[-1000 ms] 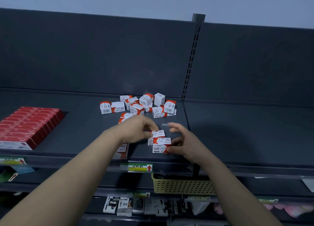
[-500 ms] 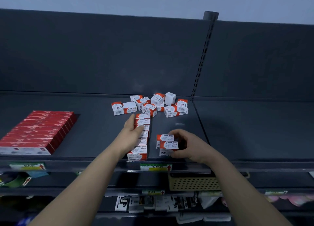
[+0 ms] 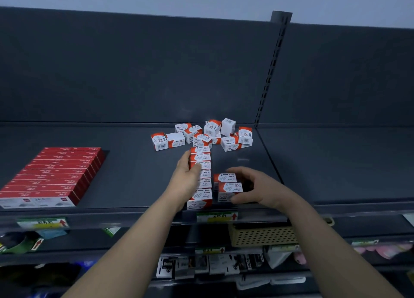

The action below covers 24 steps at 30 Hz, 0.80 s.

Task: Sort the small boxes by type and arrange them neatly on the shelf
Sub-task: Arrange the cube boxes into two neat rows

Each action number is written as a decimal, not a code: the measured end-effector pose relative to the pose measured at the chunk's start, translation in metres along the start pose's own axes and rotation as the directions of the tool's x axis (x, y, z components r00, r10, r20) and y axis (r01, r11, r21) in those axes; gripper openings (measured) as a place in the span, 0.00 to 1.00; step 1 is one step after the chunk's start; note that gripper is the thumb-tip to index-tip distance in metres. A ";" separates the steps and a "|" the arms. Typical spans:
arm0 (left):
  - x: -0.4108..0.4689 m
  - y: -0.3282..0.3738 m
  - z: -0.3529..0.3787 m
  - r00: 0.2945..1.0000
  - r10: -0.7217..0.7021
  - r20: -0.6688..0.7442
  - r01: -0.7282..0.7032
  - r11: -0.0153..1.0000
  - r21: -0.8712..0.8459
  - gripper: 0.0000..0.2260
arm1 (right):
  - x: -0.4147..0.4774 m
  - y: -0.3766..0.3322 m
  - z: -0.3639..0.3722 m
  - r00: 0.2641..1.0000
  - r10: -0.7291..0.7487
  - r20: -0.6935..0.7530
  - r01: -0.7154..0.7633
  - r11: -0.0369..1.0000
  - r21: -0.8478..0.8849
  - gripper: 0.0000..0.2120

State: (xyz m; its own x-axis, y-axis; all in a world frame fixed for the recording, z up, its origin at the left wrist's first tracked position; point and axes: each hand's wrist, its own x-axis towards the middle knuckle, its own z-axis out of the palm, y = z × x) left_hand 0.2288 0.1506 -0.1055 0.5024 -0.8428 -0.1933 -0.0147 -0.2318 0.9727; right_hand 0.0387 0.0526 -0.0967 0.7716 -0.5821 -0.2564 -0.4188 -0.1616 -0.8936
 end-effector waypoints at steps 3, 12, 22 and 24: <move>-0.001 -0.002 -0.001 1.000 0.013 0.013 -0.014 1.000 0.004 0.12 | -0.003 0.001 -0.005 1.000 0.009 0.001 -0.009 0.996 0.086 0.29; 0.001 -0.001 0.004 0.998 0.065 0.007 -0.066 0.993 0.095 0.17 | 0.006 -0.001 -0.003 1.000 0.012 0.026 -0.013 0.999 0.038 0.24; 0.031 0.021 -0.016 0.976 0.209 -0.055 -0.186 0.942 0.279 0.20 | 0.023 0.000 -0.033 0.922 -0.024 -0.385 0.047 0.998 0.049 0.16; 0.043 0.028 -0.016 0.971 0.236 -0.039 -0.204 0.904 0.375 0.19 | 0.036 -0.004 -0.044 0.848 -0.075 -0.525 0.067 0.997 -0.035 0.13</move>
State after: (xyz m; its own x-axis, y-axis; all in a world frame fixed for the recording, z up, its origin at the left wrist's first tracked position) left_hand 0.2643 0.1156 -0.0842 0.5182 -0.8540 0.0466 -0.4401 -0.2195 0.8707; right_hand 0.0473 -0.0025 -0.0861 0.4342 -0.8998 0.0432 -0.3828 -0.2277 -0.8953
